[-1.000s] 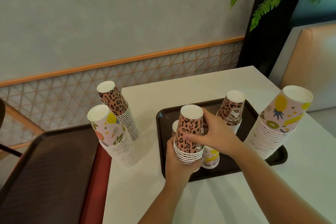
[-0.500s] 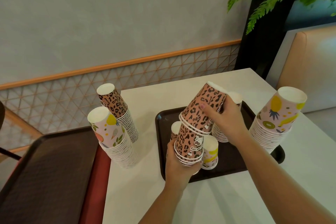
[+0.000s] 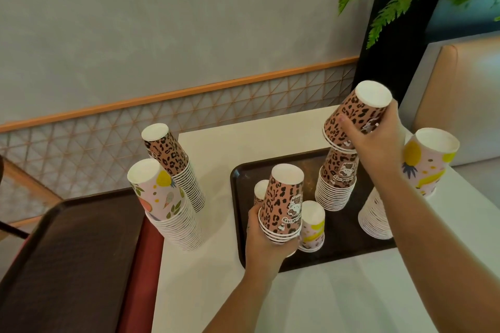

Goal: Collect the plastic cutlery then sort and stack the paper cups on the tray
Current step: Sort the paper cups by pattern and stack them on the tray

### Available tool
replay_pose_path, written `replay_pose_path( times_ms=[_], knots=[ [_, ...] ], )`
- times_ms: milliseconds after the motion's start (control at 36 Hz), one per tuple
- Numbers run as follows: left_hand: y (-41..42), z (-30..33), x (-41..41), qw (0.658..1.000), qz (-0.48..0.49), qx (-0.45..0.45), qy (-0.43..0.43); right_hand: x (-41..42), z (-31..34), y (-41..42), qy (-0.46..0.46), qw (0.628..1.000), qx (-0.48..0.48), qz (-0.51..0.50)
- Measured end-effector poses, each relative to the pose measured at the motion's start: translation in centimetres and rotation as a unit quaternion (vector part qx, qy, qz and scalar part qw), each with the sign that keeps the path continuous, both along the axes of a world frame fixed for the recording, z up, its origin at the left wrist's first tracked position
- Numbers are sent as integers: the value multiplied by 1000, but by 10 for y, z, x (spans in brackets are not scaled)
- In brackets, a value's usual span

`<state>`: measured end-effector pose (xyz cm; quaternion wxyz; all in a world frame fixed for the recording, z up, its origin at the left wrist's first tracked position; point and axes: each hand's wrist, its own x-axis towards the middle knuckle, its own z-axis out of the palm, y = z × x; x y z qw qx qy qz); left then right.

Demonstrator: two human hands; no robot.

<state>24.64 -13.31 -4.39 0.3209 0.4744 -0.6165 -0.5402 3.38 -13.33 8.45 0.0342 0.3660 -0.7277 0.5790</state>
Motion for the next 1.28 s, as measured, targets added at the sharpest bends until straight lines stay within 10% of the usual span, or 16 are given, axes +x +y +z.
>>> replay_pose_path(
  times_ms=[361,611,1278],
  knots=[
    [2,7,-2,1000,2,16,17,19,-20,9,36,997,58,32],
    [5,12,-3,998,7,23,60,74,-32,22,-65,911,180,365],
    [16,16,-1,999,-5,36,14,58,-9,18,-176,969,23,174]
  ],
)
